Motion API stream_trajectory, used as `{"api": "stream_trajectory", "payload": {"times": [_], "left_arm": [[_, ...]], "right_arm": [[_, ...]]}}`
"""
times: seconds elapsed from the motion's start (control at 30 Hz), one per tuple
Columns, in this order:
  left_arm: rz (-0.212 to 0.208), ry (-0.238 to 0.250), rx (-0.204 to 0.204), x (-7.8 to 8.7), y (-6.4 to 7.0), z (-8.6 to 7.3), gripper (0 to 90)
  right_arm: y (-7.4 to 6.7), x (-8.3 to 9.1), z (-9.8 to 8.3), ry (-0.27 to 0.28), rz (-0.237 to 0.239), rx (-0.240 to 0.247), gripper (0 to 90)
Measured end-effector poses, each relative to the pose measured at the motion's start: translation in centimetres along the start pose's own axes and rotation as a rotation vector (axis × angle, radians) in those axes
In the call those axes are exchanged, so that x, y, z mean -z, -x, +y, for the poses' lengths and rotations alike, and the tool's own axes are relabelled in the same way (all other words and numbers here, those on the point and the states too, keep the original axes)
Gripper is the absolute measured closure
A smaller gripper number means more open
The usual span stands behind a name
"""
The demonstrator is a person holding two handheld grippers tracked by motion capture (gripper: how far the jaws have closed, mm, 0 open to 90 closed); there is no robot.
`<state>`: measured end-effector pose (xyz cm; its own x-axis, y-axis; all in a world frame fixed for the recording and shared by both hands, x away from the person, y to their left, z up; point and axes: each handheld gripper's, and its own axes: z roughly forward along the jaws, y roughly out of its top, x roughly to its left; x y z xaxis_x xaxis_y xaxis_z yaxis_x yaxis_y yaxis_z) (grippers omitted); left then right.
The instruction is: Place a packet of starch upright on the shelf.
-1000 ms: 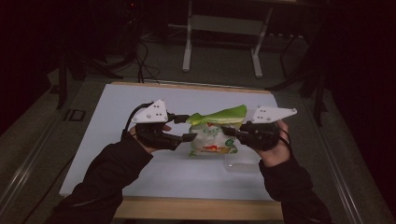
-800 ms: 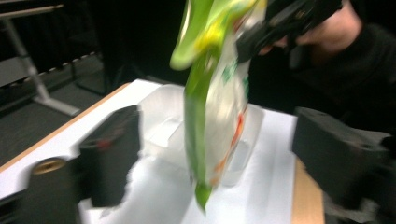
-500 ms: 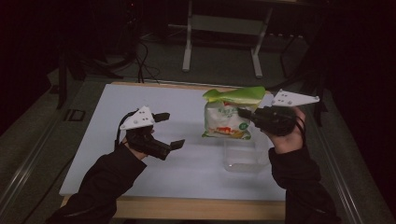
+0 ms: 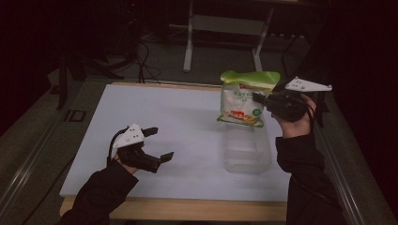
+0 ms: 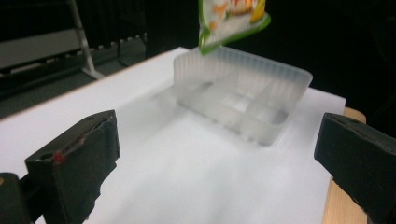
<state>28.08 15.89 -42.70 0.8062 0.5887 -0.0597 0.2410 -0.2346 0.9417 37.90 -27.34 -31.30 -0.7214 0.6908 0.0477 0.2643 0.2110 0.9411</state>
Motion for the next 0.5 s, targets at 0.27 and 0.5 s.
{"api": "stream_trajectory", "payload": {"times": [0.27,0.5], "left_arm": [[0.009,-0.013,0.076,0.4,-0.2,-3.6,0.7],[0.04,0.002,0.094,0.7,-0.4,-5.8,0.7]], "right_arm": [[2.8,-0.6,-0.6,-0.012,-0.056,-0.054,84.8],[5.0,-1.6,-1.8,-0.034,-0.1,-0.084,84.8]]}}
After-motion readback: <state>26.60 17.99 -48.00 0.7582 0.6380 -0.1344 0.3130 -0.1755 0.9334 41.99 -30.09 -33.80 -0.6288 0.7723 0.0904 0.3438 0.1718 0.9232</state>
